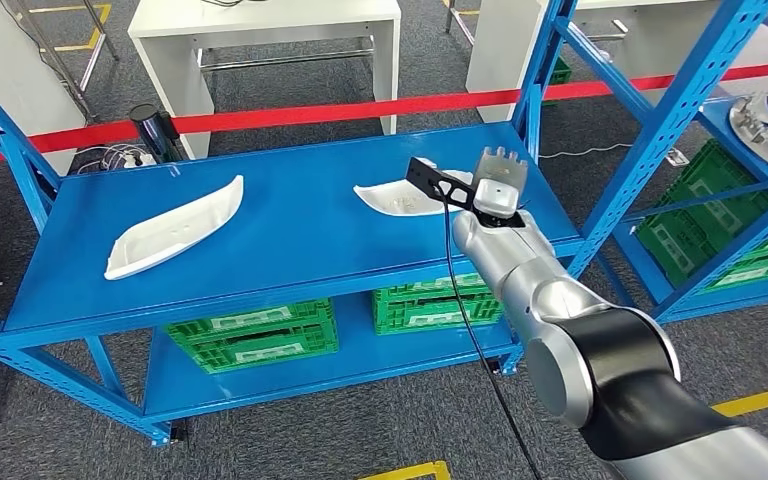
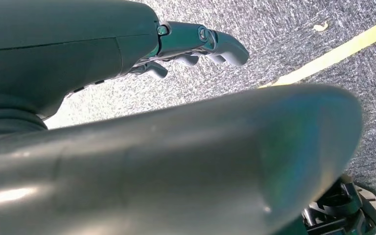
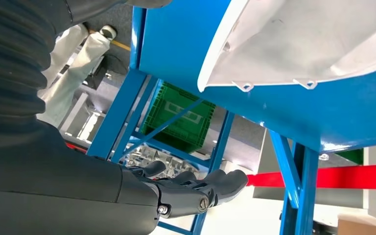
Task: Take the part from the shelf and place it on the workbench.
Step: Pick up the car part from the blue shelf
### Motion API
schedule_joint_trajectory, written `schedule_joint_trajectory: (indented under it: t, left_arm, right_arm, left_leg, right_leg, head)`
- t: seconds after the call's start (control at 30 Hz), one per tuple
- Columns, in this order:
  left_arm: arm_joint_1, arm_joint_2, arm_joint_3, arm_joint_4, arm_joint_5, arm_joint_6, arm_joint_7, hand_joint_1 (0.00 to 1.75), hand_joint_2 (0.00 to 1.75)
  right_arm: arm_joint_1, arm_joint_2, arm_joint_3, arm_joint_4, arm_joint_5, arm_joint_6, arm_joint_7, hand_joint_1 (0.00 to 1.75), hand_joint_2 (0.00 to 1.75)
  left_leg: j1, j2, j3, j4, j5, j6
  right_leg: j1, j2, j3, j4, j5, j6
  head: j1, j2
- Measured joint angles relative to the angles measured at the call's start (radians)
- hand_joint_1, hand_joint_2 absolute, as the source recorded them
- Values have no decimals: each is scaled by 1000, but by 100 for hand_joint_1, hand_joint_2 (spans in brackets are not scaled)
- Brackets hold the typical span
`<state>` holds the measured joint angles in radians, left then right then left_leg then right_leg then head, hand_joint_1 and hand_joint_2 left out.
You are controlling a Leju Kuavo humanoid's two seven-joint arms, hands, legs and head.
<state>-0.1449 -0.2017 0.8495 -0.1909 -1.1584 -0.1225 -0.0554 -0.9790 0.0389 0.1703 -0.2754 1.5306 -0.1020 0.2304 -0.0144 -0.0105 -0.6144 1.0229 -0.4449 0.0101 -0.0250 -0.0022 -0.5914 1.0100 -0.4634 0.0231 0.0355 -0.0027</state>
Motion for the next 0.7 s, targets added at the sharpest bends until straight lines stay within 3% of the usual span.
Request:
schedule_joint_trajectory:
  t: [0.17,0.23,0.3,0.33,0.37,0.4,0.5,0.53,0.6,0.7]
  left_arm:
    - [-2,1,-2,-1,2,0,8,0,0]
    - [-4,0,-2,-2,4,0,12,0,0]
    - [-6,0,-2,-2,6,0,15,0,0]
    - [-6,0,-2,-2,7,0,17,0,0]
    - [-6,0,-2,-2,7,0,19,0,0]
    - [-6,0,-2,-2,7,0,21,0,0]
    - [-8,0,-2,-2,7,0,21,0,0]
    - [-9,-1,-2,-2,7,0,21,0,0]
    - [-10,-1,-2,-2,7,0,22,0,0]
    - [-10,1,-2,-3,7,0,23,0,0]
  right_arm:
    - [2,-2,-1,0,3,0,0,0,175]
    - [2,-4,-2,0,5,0,0,0,175]
    - [7,-7,-3,0,7,0,0,0,175]
    - [11,-8,-4,0,7,1,0,0,175]
    - [16,-9,-6,0,8,1,0,0,175]
    - [18,-10,-8,0,8,2,0,0,175]
    - [14,-10,-10,0,10,3,0,0,175]
    - [13,-10,-11,0,10,4,-1,0,175]
    - [12,-10,-11,0,11,5,0,0,175]
    - [10,-10,-12,0,11,5,-1,0,175]
  left_leg:
    - [-1,1,7,-8,3,17]
    - [3,2,13,-15,6,25]
    - [1,1,13,-14,4,30]
    - [0,-1,13,-12,2,31]
    - [-2,-3,13,-10,1,31]
    - [-2,-5,14,-7,-2,30]
    - [-4,-9,12,7,-12,21]
    - [-4,-10,11,10,-14,16]
    - [-4,-11,9,10,-15,4]
    - [-5,-9,1,31,-34,-16]
  right_leg:
    - [-5,0,-1,8,-9,13]
    - [-3,1,-39,86,-52,13]
    - [1,2,-112,230,-111,10]
    - [3,2,-142,284,-124,8]
    - [5,2,-156,303,-118,4]
    - [7,2,-149,279,-93,0]
    - [16,3,-60,84,-5,-17]
    - [19,4,-41,45,6,-21]
    - [24,4,-33,28,6,-27]
    - [13,1,-24,15,12,-43]
  head:
    - [0,0]
    - [1,0]
    - [2,0]
    - [2,0]
    - [2,0]
    - [2,0]
    - [2,0]
    - [1,0]
    - [1,0]
    - [-2,0]
